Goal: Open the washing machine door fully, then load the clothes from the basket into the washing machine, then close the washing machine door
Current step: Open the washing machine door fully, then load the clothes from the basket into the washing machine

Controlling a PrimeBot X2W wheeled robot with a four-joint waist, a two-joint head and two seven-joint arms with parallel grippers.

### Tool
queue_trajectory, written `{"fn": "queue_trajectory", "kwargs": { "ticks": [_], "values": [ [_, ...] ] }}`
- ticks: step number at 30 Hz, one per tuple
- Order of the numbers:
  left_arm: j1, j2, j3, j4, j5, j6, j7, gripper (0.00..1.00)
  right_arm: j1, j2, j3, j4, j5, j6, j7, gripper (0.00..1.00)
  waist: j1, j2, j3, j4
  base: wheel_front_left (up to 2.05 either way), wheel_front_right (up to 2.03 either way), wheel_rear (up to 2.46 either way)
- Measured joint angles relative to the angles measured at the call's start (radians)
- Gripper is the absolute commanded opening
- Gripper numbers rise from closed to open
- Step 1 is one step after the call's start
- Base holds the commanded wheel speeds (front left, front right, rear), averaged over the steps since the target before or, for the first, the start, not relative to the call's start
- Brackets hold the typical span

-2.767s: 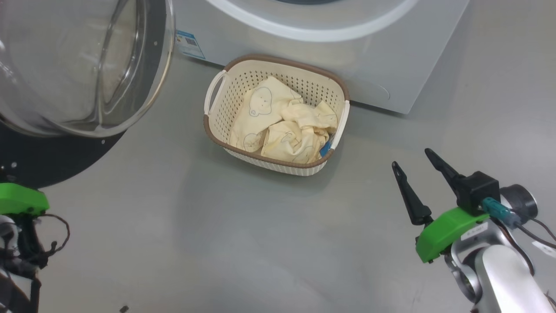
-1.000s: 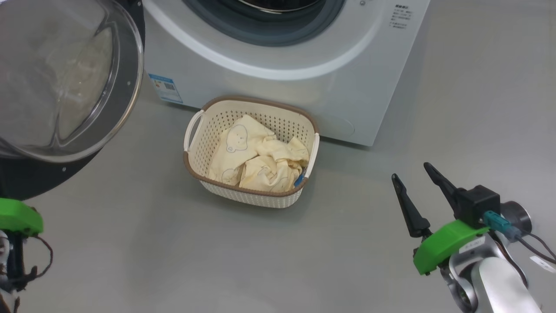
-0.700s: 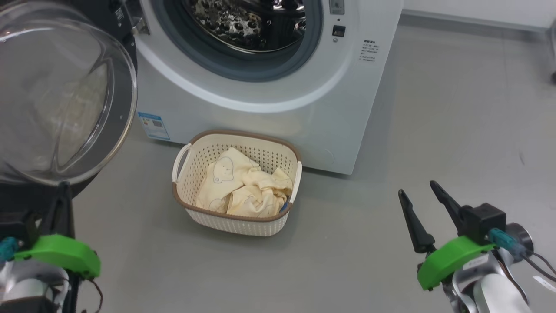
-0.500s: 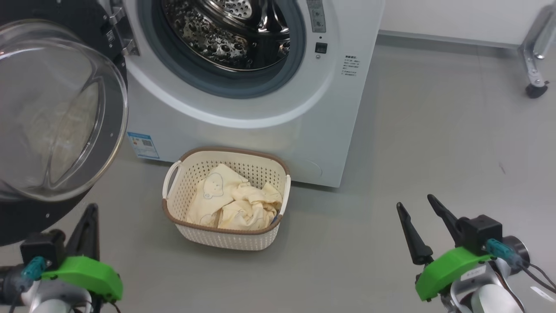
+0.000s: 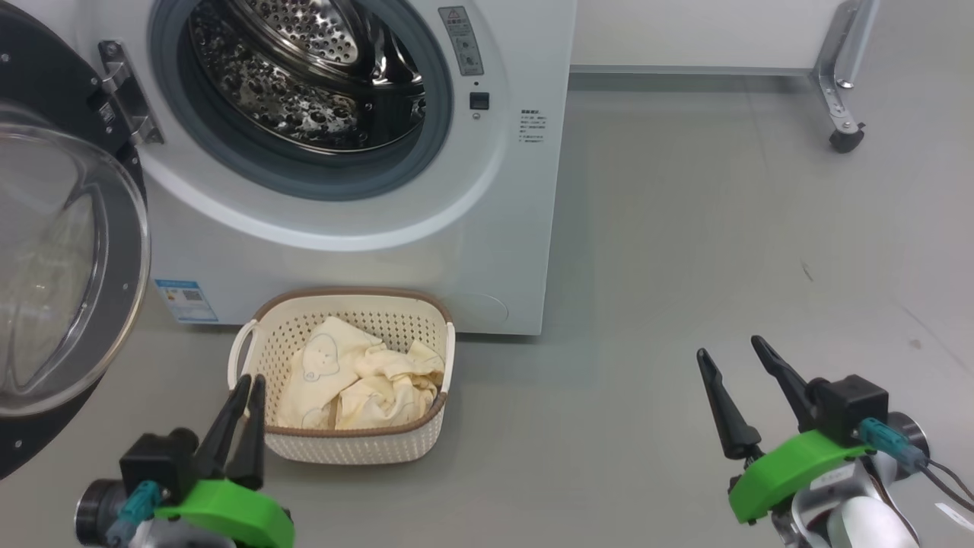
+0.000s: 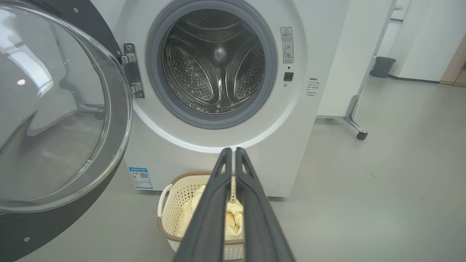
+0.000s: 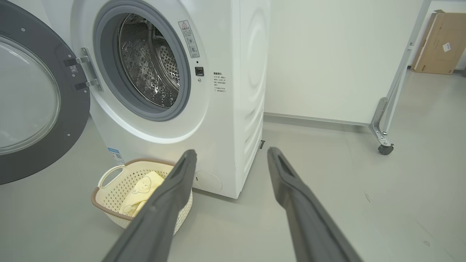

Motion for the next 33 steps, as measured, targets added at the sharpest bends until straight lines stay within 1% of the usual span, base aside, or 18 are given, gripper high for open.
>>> {"fn": "queue_trajectory", "kwargs": {
  "ticks": [1, 2, 3, 10, 16, 19, 21, 33],
  "values": [
    [0.008, -0.001, -0.012, -0.001, 0.004, -0.002, -0.007, 0.57, 0.0, 0.0, -0.002, -0.001, 0.001, 0.0, -0.005, 1.0, 0.0, 0.0, 0.0, -0.008, 0.0, 0.0, 0.0],
    [0.015, -0.007, -0.015, 0.0, 0.005, -0.002, -0.008, 0.89, 0.0, 0.0, -0.006, -0.002, 0.002, 0.0, -0.007, 1.0, 0.0, 0.0, -0.001, -0.014, 0.0, 0.0, 0.0],
    [0.021, -0.014, -0.015, 0.0, 0.005, 0.0, -0.014, 1.0, 0.0, 0.0, -0.012, -0.003, 0.006, 0.0, -0.007, 1.0, 0.0, 0.0, -0.002, -0.021, 0.0, 0.0, 0.0],
    [0.051, -0.051, -0.009, 0.0, -0.013, 0.004, -0.061, 1.0, 0.001, 0.0, -0.031, -0.005, 0.017, 0.0, -0.017, 1.0, 0.0, 0.0, 0.0, -0.06, 0.0, 0.0, 0.0],
    [0.056, -0.056, 0.014, -0.001, -0.028, 0.005, -0.079, 1.0, 0.001, 0.0, -0.031, -0.004, 0.017, 0.0, -0.025, 1.0, 0.0, 0.0, 0.007, -0.076, 0.0, 0.0, 0.0],
    [0.066, -0.067, 0.028, -0.005, -0.041, 0.005, -0.084, 1.0, 0.0, 0.0, -0.031, -0.003, 0.019, 0.0, -0.026, 1.0, 0.0, 0.0, 0.009, -0.079, 0.0, 0.0, 0.0],
    [0.075, -0.067, 0.022, -0.004, -0.039, -0.001, -0.086, 1.0, 0.0, 0.0, -0.031, -0.002, 0.025, 0.0, -0.028, 1.0, 0.0, 0.0, 0.01, -0.08, 0.0, 0.0, 0.0],
    [0.077, -0.072, 0.022, 0.003, -0.038, 0.0, -0.086, 1.0, 0.0, 0.0, -0.031, 0.01, 0.025, 0.0, -0.035, 1.0, 0.0, 0.0, 0.01, -0.071, 0.0, 0.0, 0.0]
  ]
}}
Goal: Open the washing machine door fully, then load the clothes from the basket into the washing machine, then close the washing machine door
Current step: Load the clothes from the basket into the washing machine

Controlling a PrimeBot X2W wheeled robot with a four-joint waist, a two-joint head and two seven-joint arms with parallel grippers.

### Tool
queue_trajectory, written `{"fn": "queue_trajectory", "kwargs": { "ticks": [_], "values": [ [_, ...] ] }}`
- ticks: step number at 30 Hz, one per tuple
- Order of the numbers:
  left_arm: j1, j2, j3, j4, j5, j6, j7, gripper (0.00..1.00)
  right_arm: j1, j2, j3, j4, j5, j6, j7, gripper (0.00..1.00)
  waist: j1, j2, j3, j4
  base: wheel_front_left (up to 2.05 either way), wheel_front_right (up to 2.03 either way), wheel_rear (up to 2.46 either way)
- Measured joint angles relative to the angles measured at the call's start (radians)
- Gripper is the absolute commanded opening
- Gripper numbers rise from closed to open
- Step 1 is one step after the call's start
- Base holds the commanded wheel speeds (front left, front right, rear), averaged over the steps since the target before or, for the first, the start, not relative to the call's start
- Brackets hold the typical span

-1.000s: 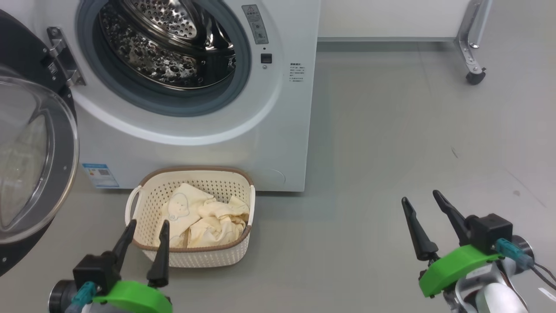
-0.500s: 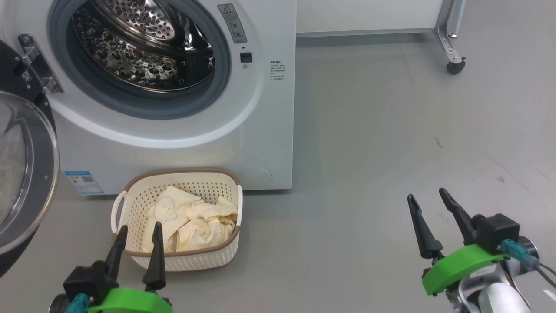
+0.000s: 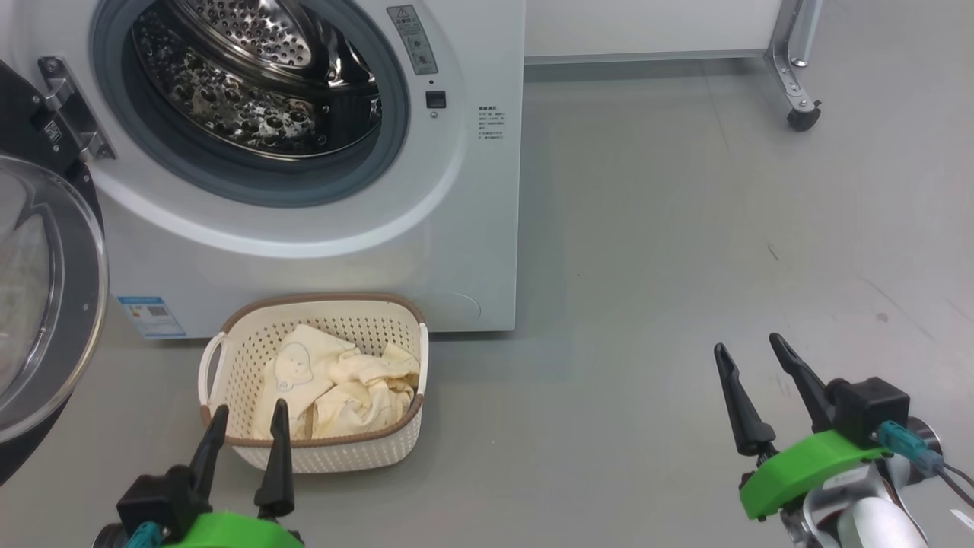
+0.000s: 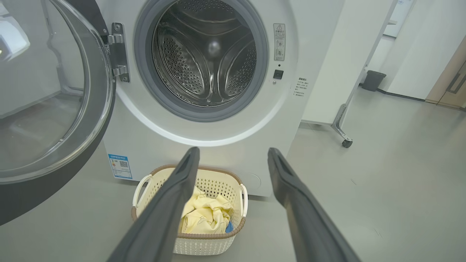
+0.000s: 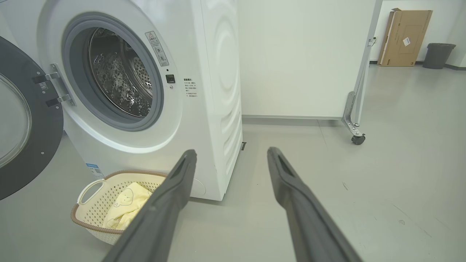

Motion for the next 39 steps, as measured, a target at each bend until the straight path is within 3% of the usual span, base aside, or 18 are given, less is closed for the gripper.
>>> {"fn": "queue_trajectory", "kwargs": {
  "ticks": [28, 34, 39],
  "values": [
    [0.0, -0.003, -0.004, 0.01, 0.007, -0.001, -0.001, 1.0, 0.0, 0.0, 0.0, 0.011, -0.001, 0.0, 0.0, 1.0, 0.0001, 0.0, -0.004, 0.011, 0.0, 0.0, 0.0],
    [0.0, -0.007, -0.016, 0.009, -0.046, -0.037, 0.002, 1.0, 0.0, 0.0, 0.0, 0.011, -0.001, 0.0, 0.0, 1.0, 0.0001, 0.0, -0.003, 0.013, 0.05, -0.05, 0.0],
    [0.001, -0.006, -0.014, -0.002, -0.062, -0.041, 0.009, 1.0, 0.0, 0.0, 0.0, 0.015, -0.001, 0.0, 0.0, 1.0, 0.0001, 0.0, -0.002, 0.015, 0.62, -0.62, 0.0]
  ]
}}
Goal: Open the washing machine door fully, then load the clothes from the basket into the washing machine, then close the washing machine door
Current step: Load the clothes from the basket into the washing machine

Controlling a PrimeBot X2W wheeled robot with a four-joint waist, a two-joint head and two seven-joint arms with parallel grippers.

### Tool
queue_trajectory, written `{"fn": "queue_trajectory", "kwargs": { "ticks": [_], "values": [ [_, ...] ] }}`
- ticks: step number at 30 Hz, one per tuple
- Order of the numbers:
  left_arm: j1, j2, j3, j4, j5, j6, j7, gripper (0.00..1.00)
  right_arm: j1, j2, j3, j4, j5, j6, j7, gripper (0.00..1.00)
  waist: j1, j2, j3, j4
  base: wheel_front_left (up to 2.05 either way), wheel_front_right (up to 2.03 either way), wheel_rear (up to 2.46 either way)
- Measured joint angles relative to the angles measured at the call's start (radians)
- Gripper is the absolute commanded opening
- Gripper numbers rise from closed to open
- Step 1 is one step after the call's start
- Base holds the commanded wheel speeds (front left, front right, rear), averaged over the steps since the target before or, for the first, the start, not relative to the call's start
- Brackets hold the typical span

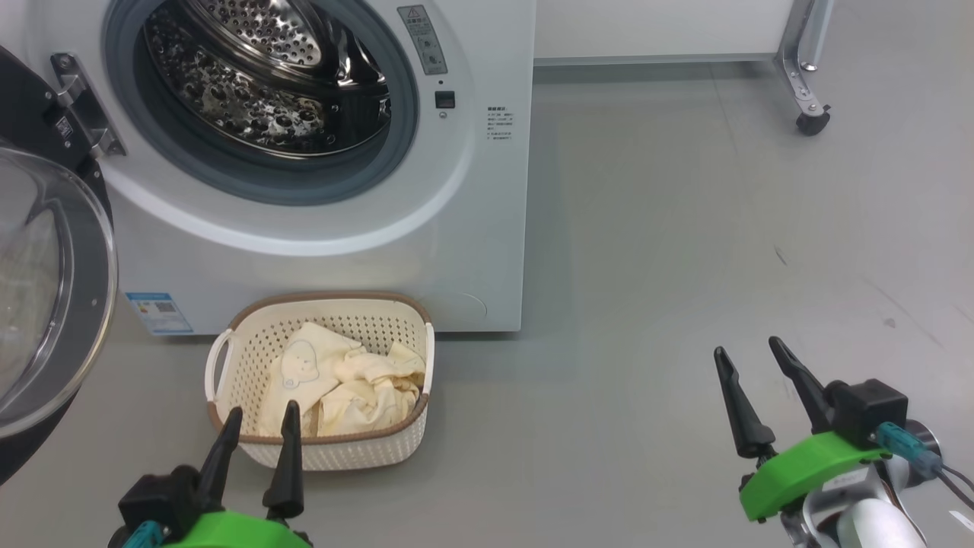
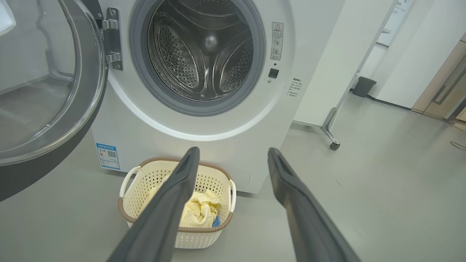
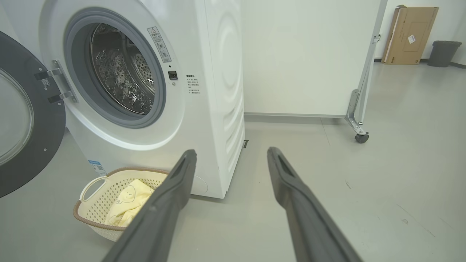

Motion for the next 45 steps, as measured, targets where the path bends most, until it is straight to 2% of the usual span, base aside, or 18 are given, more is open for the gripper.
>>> {"fn": "queue_trajectory", "kwargs": {
  "ticks": [9, 13, 19, 45],
  "values": [
    [0.014, 0.006, 0.001, -0.003, 0.003, 0.008, 0.0, 1.0, 0.0, 0.001, 0.0, 0.006, 0.0, 0.0, 0.0, 1.0, 0.0, 0.0, 0.001, 0.004, 1.58, -1.58, 0.0],
    [0.014, 0.006, 0.007, -0.005, 0.021, 0.041, 0.0, 1.0, 0.0, 0.001, -0.002, 0.01, 0.0, 0.0, 0.0, 1.0, 0.0, 0.0, 0.001, 0.007, 1.98, -1.98, 0.0],
    [0.013, 0.006, 0.002, -0.005, 0.028, 0.039, -0.002, 1.0, -0.001, 0.001, -0.001, 0.011, 0.0, 0.0, 0.0, 1.0, 0.0, 0.0, 0.002, 0.009, 1.32, -1.32, 0.0],
    [0.009, 0.011, -0.02, 0.025, 0.046, 0.03, -0.01, 1.0, -0.002, 0.001, 0.003, 0.011, 0.0, 0.0, 0.0, 1.0, 0.0, 0.0, 0.02, 0.017, 0.08, -0.08, 0.0]
  ]
}}
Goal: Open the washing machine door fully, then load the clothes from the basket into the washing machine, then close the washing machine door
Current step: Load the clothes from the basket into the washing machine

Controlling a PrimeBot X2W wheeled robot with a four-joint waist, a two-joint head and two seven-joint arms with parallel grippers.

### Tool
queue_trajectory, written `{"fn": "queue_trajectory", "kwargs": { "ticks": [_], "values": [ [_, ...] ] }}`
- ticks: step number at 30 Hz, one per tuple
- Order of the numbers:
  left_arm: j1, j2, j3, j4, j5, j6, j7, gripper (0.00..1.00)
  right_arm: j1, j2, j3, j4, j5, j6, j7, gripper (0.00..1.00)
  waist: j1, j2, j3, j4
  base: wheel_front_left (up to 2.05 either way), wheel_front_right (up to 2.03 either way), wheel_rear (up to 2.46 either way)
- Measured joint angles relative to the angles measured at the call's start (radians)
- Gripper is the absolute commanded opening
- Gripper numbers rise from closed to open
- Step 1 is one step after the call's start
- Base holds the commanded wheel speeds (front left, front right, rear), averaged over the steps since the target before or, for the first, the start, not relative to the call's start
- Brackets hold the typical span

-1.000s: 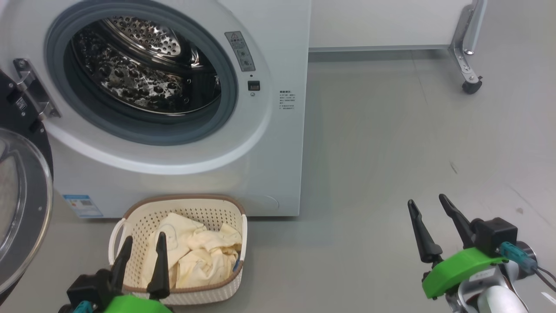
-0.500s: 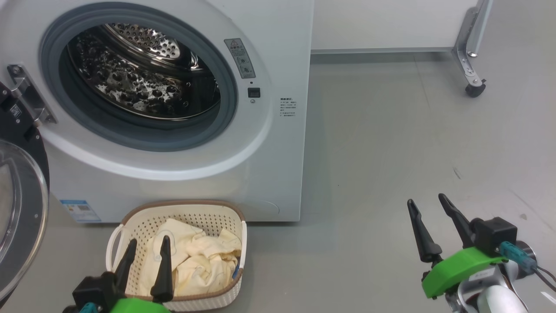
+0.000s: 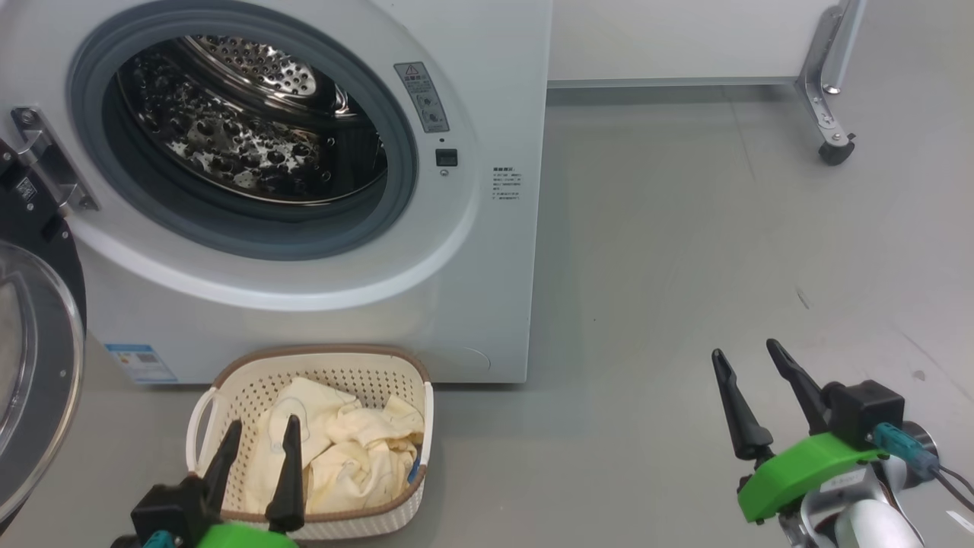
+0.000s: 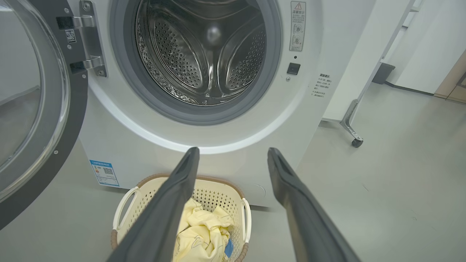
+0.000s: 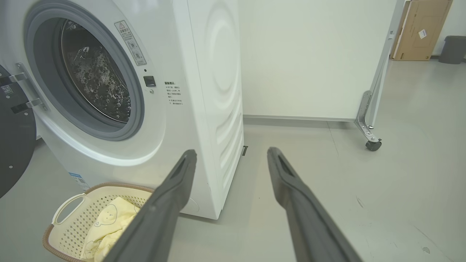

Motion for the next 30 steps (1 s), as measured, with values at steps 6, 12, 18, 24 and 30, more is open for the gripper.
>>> {"fn": "queue_trajectory", "kwargs": {
  "ticks": [6, 12, 18, 24, 30],
  "values": [
    [-0.001, 0.0, -0.001, 0.006, 0.0, -0.003, -0.001, 1.0, 0.0, 0.0, 0.012, -0.004, -0.014, 0.0, 0.0, 1.0, 0.0, 0.0, 0.023, -0.002, 0.0, 0.0, 0.0],
    [-0.043, 0.001, -0.003, 0.022, 0.0, -0.007, -0.001, 1.0, -0.013, 0.0, 0.015, -0.02, -0.026, 0.0, 0.002, 1.0, 0.0, 0.0, 0.083, -0.015, 0.0, 0.0, 0.0],
    [-0.119, -0.002, -0.013, 0.073, 0.022, 0.003, -0.001, 1.0, -0.06, 0.0, 0.009, -0.034, -0.034, 0.0, 0.002, 1.0, 0.0001, 0.0, 0.173, -0.042, 0.0, 0.0, 0.0],
    [-0.195, -0.005, -0.01, 0.142, 0.023, 0.0, -0.001, 1.0, -0.094, 0.0, 0.011, -0.036, -0.04, 0.0, 0.0, 1.0, 0.0002, 0.0, 0.259, -0.075, 0.0, 0.0, 0.0],
    [-0.31, -0.002, 0.004, 0.238, 0.026, 0.007, 0.001, 1.0, -0.163, 0.0, 0.012, -0.048, -0.049, 0.0, -0.014, 1.0, 0.0003, 0.0, 0.368, -0.125, 0.0, 0.0, 0.0]
  ]
}}
